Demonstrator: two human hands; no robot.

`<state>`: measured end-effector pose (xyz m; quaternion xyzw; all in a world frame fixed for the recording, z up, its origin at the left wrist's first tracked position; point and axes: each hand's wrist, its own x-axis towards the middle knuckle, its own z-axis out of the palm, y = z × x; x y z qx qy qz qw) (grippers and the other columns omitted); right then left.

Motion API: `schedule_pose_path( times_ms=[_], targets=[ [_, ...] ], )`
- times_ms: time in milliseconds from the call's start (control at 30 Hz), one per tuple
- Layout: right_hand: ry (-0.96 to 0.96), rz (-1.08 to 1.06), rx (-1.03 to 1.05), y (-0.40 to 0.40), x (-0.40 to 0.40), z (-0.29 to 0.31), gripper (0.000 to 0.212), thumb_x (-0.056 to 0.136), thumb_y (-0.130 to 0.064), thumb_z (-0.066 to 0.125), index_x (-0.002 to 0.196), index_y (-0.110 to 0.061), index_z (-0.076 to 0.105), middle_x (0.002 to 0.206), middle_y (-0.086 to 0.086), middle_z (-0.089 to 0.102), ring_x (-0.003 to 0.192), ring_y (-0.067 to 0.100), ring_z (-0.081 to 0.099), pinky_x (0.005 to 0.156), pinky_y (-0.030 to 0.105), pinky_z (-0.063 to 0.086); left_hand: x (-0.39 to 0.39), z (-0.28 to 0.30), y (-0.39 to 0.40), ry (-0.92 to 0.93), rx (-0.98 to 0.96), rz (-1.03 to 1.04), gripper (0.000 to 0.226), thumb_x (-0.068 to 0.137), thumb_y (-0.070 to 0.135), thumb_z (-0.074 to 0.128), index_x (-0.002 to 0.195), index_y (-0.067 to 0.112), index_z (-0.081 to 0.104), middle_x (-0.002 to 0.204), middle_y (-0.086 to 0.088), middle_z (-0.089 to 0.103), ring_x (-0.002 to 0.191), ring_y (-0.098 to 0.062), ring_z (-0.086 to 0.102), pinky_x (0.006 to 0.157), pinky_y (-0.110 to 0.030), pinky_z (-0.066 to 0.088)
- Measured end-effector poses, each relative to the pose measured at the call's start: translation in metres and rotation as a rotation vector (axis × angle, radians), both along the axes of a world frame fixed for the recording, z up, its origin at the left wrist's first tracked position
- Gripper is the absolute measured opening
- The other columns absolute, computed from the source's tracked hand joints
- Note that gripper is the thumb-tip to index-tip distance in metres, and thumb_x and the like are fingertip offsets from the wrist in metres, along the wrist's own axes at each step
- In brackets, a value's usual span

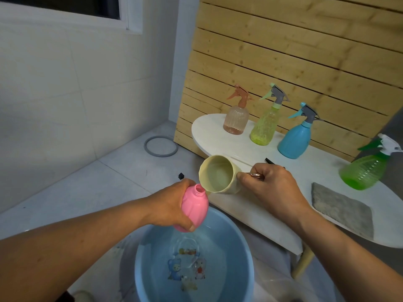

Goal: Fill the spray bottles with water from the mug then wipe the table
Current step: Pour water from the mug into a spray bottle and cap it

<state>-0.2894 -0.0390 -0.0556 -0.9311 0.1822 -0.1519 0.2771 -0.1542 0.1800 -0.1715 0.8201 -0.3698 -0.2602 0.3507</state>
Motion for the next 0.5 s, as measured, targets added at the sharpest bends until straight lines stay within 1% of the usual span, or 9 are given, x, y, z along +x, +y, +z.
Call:
schedule_pose_path(
  times_ms=[300, 500],
  targets=[
    [-0.010, 0.017, -0.044, 0.0035, -0.0020, 0.0012, 0.040, 0.089, -0.044, 0.069, 0.062, -0.017, 0.059, 0.054, -0.004, 0.050, 0.055, 0.012, 0.044, 0.053, 0.031, 0.038, -0.0005, -0.0021, -0.0012, -0.005, -0.002, 0.001, 0.104, 0.056, 0.040, 0.098, 0.139, 0.041, 0.036, 0.125, 0.019, 0.052, 0.117, -0.014, 0.056, 0.087, -0.035, 0.063],
    [-0.010, 0.012, -0.050, 0.0047, -0.0026, 0.0011, 0.040, 0.089, -0.044, 0.068, 0.061, -0.017, 0.058, 0.053, -0.005, 0.049, 0.056, 0.012, 0.045, 0.053, 0.030, 0.037, -0.0013, -0.0011, -0.0009, -0.018, -0.003, 0.001, 0.102, 0.057, 0.039, 0.098, 0.138, 0.041, 0.036, 0.125, 0.018, 0.052, 0.116, -0.014, 0.056, 0.086, -0.035, 0.063]
  ],
)
